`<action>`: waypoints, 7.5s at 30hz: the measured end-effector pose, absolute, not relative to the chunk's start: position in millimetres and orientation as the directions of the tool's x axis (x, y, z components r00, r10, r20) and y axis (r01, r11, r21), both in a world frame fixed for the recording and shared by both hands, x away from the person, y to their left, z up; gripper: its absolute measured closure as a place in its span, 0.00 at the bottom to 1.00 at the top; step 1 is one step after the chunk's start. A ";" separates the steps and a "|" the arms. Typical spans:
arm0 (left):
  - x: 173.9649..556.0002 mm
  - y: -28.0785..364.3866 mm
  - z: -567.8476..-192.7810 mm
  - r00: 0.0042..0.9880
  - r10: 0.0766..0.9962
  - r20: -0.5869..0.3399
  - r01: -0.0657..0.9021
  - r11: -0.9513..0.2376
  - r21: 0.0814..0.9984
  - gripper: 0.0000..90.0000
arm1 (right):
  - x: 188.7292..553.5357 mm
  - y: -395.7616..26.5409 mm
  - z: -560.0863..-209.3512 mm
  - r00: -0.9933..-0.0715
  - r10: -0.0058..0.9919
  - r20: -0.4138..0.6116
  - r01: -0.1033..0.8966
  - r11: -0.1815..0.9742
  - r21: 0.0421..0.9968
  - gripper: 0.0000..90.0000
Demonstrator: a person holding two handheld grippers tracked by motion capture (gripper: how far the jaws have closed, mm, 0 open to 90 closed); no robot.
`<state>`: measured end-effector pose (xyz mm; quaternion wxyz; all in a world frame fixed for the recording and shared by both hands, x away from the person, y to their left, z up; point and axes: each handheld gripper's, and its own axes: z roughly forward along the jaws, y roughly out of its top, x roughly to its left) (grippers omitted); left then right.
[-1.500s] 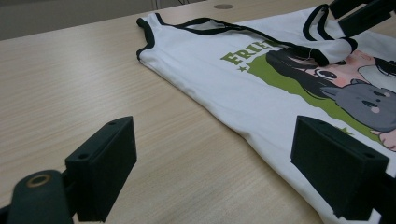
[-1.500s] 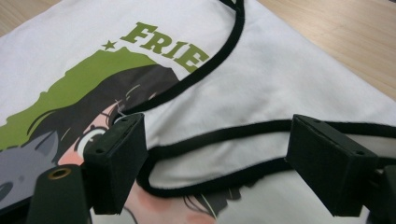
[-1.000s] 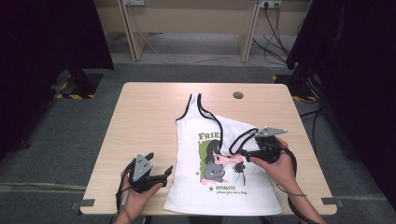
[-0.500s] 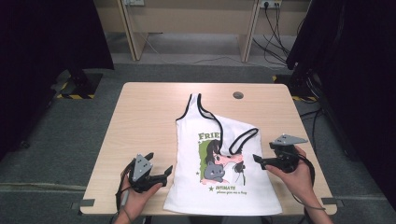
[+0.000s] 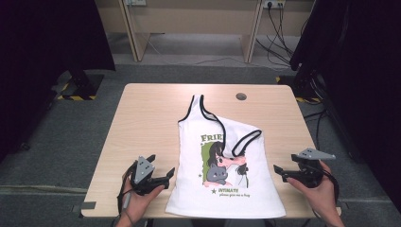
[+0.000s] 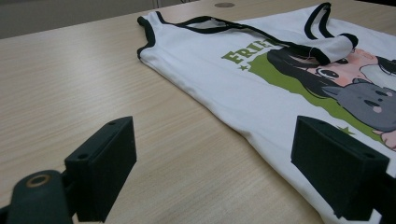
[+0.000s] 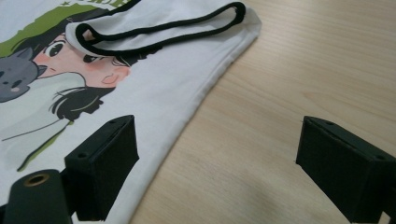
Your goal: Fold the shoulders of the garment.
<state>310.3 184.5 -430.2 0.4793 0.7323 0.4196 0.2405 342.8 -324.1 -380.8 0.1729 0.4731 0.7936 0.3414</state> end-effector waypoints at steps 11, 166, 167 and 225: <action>310.3 184.5 -430.1 0.530 0.847 -0.050 0.385 -0.188 0.904 0.15 | 337.9 -347.5 -389.2 -0.426 0.903 0.058 0.635 0.252 0.730 0.14; 492.6 91.4 -416.3 0.701 0.712 -0.042 0.376 -0.318 0.870 0.90 | 335.9 -348.4 -408.5 -0.440 0.898 0.003 0.646 0.314 0.696 0.18; 490.4 90.2 -416.1 0.703 0.711 -0.037 0.371 -0.322 0.871 0.90 | 335.9 -348.4 -408.6 -0.440 0.898 0.002 0.646 0.315 0.696 0.18; 504.5 69.5 -423.0 0.769 0.629 -0.118 0.452 -0.403 0.796 0.77 | 335.9 -348.4 -408.6 -0.438 0.899 0.001 0.646 0.314 0.695 0.18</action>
